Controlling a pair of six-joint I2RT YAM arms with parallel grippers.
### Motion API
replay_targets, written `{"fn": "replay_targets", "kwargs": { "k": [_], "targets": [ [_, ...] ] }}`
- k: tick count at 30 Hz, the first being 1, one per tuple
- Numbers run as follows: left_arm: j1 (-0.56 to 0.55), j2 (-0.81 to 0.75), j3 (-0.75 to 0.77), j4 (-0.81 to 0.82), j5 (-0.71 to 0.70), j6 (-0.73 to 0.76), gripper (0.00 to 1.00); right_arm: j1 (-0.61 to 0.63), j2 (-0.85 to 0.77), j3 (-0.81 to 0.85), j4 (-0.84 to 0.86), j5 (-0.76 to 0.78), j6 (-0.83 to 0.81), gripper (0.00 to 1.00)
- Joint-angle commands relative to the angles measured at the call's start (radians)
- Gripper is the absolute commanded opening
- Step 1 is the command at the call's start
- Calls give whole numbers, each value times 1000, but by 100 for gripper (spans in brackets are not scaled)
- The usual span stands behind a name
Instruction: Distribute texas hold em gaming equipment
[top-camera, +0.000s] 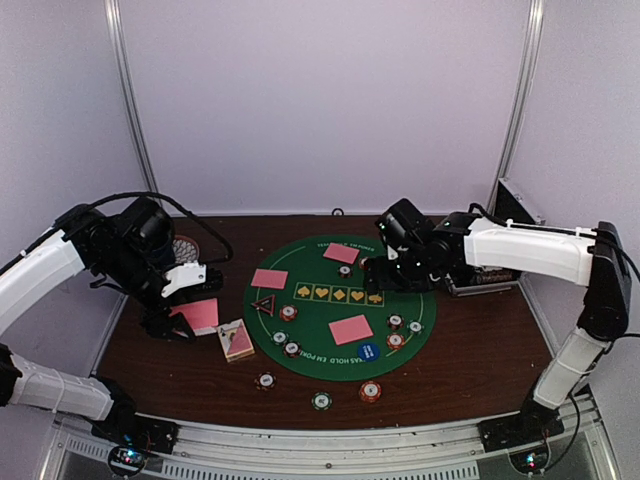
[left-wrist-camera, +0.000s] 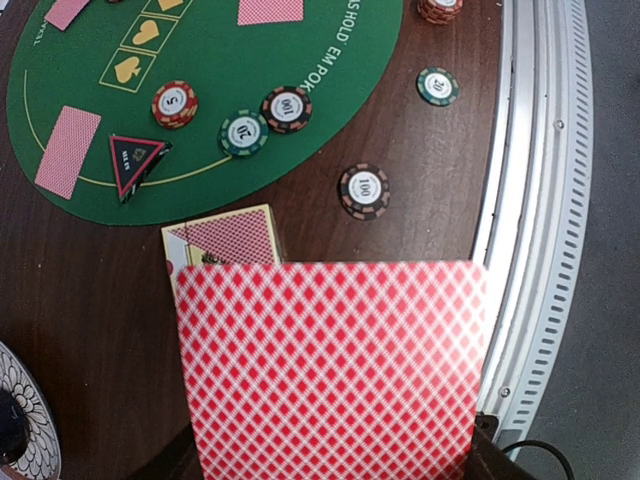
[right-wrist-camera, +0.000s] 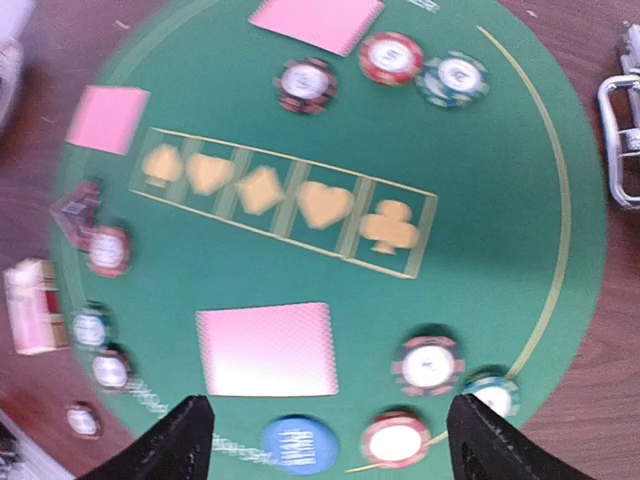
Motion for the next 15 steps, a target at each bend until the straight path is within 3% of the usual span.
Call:
{"fn": "replay_targets", "kwargs": {
  "k": [1, 6, 15],
  "targets": [
    [5, 13, 3, 42, -13, 18, 0, 49, -48, 10, 135, -170, 126, 87],
    [5, 35, -4, 74, -26, 22, 0, 129, -18, -7, 384, -366, 268, 93],
    [5, 76, -10, 128, -49, 29, 0, 248, 154, 71, 692, -523, 438, 94]
  ]
}}
